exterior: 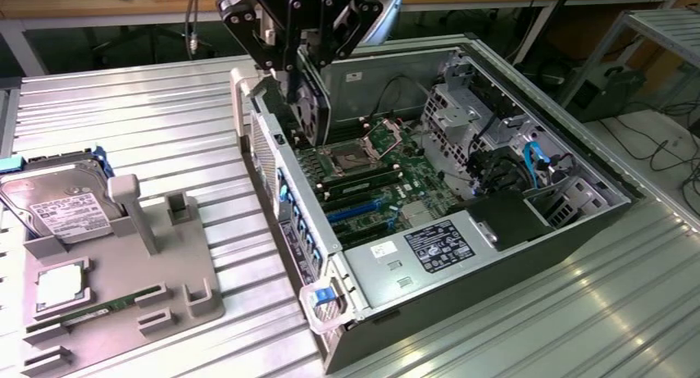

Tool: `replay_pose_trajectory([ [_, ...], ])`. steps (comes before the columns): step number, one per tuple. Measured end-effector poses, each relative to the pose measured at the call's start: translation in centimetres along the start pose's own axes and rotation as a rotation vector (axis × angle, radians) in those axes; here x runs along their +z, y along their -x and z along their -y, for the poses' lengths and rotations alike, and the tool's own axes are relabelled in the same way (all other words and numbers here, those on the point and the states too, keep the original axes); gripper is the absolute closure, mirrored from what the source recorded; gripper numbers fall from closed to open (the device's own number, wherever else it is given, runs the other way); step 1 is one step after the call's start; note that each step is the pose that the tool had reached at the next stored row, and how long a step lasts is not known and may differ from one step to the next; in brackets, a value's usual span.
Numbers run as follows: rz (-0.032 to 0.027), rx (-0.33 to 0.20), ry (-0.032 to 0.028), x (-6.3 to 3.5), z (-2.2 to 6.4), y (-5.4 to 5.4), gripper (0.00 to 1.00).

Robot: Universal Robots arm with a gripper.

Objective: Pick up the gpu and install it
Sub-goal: 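Pick up the gpu and move the gpu toward the slot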

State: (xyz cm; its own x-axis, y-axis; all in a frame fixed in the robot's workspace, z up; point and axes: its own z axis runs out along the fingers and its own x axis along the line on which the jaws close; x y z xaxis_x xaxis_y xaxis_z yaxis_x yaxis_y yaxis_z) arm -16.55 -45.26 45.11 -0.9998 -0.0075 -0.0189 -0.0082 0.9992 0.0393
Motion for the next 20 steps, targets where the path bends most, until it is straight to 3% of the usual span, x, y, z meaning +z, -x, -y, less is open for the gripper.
replay_pose_trajectory([
  [20, 0.0001, 0.000, 0.0001, 0.07, 0.02, 2.3, 0.73],
])
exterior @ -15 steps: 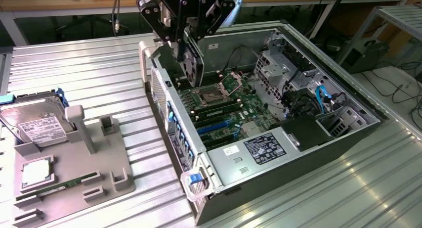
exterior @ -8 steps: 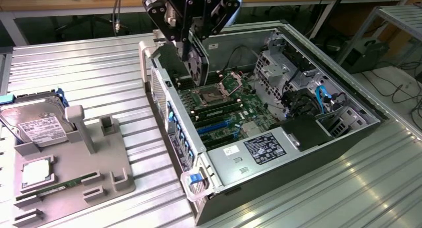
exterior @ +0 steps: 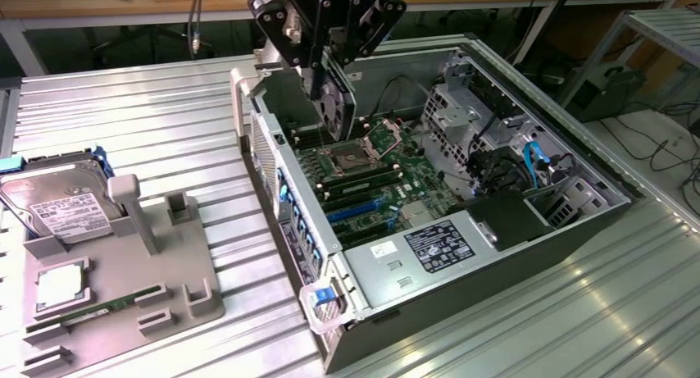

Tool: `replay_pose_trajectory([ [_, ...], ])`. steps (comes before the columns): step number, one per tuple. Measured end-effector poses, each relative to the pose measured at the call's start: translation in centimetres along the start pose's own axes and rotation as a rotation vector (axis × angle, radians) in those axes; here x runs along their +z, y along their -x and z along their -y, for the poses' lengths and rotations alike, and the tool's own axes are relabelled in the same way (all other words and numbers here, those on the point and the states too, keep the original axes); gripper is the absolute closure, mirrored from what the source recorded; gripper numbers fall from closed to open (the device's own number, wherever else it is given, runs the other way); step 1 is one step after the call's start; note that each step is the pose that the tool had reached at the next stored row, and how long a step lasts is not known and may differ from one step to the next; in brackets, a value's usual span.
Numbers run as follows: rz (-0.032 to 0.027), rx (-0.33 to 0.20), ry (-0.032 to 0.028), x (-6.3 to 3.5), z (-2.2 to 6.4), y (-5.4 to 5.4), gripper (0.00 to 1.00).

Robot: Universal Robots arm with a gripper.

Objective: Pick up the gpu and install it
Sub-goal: 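Pick up the gpu and move the gpu toward the slot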

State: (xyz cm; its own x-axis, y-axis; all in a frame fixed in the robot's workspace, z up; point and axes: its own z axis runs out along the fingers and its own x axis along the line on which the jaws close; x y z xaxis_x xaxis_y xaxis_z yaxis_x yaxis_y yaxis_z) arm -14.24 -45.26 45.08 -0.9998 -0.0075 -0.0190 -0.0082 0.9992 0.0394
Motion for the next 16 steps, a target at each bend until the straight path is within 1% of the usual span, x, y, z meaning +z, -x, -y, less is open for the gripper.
replay_pose_trajectory([
  [16, -0.0001, 0.000, -0.0001, 0.03, 0.01, 1.6, 0.73],
])
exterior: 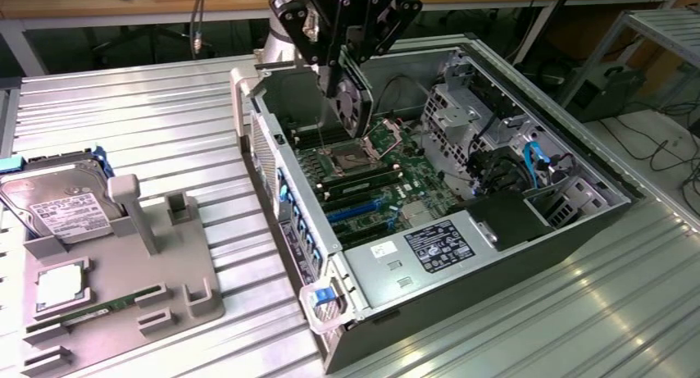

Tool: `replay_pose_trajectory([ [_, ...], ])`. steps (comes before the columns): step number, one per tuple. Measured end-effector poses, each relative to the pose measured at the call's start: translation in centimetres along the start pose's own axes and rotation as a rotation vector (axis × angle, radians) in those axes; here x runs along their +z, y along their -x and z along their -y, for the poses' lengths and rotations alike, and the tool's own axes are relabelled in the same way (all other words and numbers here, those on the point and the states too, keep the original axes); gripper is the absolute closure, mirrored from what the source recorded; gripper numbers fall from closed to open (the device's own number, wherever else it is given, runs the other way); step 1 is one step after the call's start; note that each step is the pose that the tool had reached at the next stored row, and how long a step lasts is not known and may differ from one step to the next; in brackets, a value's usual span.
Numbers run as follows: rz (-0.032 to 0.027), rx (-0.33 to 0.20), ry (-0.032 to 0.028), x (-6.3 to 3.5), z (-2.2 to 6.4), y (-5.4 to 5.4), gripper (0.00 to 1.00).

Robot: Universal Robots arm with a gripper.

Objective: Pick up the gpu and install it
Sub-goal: 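Pick up the gpu and move the gpu toward the slot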

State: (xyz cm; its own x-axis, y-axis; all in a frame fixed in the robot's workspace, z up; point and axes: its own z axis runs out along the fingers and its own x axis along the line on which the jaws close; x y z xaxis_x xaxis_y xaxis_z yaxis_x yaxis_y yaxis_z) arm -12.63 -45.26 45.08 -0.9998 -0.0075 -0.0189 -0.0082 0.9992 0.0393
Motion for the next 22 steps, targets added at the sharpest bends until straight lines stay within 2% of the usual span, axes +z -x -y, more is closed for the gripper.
replay_pose_trajectory([
  [22, 0.0000, 0.000, 0.0001, 0.05, 0.02, 2.4, 0.73],
])
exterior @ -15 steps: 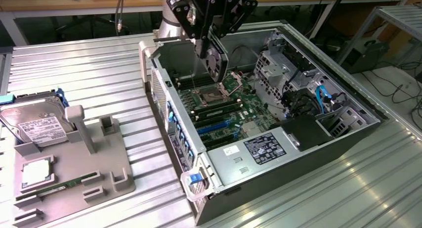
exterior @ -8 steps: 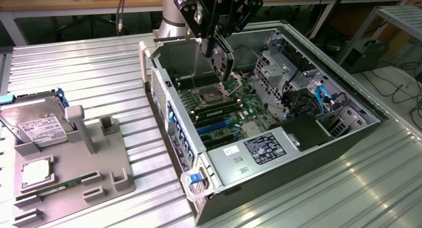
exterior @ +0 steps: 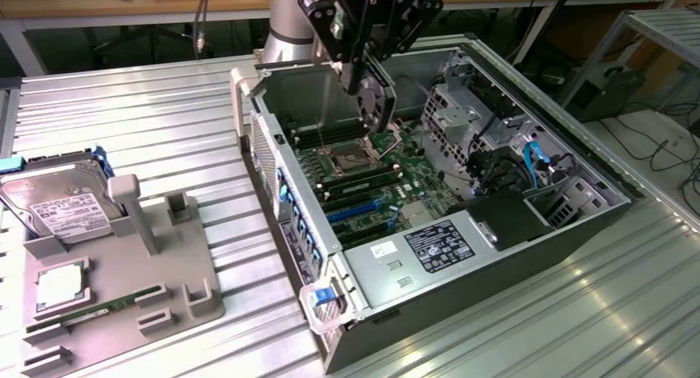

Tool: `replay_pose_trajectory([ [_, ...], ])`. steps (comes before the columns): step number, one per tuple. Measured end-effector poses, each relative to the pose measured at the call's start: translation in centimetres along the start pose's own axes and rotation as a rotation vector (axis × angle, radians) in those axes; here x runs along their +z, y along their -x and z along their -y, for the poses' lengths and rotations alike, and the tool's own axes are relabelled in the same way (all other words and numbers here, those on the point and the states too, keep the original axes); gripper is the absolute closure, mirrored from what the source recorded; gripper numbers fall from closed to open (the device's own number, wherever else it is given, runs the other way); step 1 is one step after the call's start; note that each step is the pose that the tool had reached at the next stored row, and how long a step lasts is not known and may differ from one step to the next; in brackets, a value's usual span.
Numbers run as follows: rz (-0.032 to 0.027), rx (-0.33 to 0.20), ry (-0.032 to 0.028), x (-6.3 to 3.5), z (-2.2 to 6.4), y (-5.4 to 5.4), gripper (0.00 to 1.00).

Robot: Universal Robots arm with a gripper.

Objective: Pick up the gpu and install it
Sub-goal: 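Pick up the gpu and move the gpu toward the slot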

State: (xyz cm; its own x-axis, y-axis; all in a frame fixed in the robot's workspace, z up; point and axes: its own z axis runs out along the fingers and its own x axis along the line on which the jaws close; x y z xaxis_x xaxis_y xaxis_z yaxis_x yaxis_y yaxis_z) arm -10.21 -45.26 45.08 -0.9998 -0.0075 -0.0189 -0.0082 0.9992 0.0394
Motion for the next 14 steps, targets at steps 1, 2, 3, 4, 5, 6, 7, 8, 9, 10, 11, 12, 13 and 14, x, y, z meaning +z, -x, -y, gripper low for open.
replay_pose_trajectory([
  [1, 0.0001, 0.000, 0.0001, 0.01, 0.00, 0.1, 0.73],
  [2, 0.0001, 0.000, 0.0001, 0.01, 0.00, 0.2, 0.73],
  [3, 0.0001, 0.000, 0.0001, 0.01, 0.00, 0.4, 0.73],
  [4, 0.0001, 0.000, 0.0001, 0.01, 0.00, 0.5, 0.73],
  [5, 0.0001, 0.000, 0.0001, 0.01, 0.01, 0.6, 0.73],
  [6, 0.0000, 0.000, 0.0000, 0.01, 0.01, 0.7, 0.73],
  [7, 0.0000, 0.000, 0.0000, 0.01, 0.01, 0.8, 0.73],
  [8, 0.0001, 0.000, 0.0001, 0.02, 0.01, 0.9, 0.73],
  [9, 0.0001, 0.000, 0.0001, 0.02, 0.01, 1.0, 0.73],
  [10, 0.0000, 0.000, 0.0000, 0.02, 0.01, 1.1, 0.73],
  [11, 0.0000, 0.000, 0.0001, 0.03, 0.01, 1.2, 0.73],
  [12, 0.0001, 0.000, 0.0001, 0.03, 0.01, 1.4, 0.73],
  [13, 0.0001, 0.000, 0.0001, 0.03, 0.01, 1.5, 0.73],
  [14, 0.0001, 0.000, 0.0001, 0.03, 0.01, 1.6, 0.73],
])
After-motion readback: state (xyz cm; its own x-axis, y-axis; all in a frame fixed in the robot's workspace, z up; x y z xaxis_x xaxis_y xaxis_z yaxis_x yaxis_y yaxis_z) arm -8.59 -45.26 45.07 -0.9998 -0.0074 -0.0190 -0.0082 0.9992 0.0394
